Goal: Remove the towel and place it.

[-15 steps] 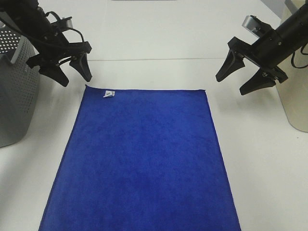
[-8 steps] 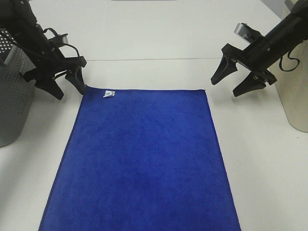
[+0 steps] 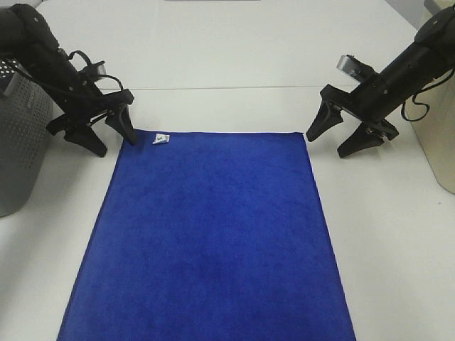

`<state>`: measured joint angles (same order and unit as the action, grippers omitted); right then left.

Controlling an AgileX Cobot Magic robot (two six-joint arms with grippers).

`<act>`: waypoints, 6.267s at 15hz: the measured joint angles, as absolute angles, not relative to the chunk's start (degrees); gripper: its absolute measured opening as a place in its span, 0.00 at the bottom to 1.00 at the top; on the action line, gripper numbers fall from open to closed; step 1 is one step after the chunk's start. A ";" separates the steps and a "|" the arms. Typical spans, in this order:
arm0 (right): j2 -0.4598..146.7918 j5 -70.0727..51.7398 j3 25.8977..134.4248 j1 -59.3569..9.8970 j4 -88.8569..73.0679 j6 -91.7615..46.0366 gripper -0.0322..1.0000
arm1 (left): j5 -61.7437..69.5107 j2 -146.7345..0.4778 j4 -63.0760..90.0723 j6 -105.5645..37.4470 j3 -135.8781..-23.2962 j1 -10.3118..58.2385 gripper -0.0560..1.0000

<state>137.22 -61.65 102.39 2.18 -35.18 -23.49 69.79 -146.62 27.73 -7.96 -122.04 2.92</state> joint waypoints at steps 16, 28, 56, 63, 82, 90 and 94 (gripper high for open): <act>138.66 -56.78 103.02 -2.01 -35.81 -23.09 0.77 | 68.07 -147.02 29.28 -9.28 -122.04 4.47 0.66; 139.63 -49.73 103.02 -7.91 -32.14 -23.26 0.04 | 62.17 -148.40 29.74 -10.54 -122.38 10.54 0.07; 142.32 -13.12 111.55 -8.31 -31.40 -38.67 0.04 | 23.72 -151.72 24.52 -16.84 -130.69 11.00 0.07; 145.59 -12.15 111.84 -8.31 -32.49 -38.67 0.04 | 19.60 -153.84 23.61 -17.02 -130.69 11.00 0.07; 141.58 -19.37 112.07 -8.25 -31.34 -38.45 0.70 | 17.76 -153.55 20.63 -16.84 -130.69 11.17 0.78; 137.05 -32.54 112.07 -8.25 -30.88 -36.90 0.70 | 20.97 -150.80 20.05 -5.21 -130.98 11.12 0.78; 135.85 -36.96 112.07 -8.25 -30.77 -36.44 0.70 | 24.29 -150.80 22.80 -3.44 -130.98 11.00 0.78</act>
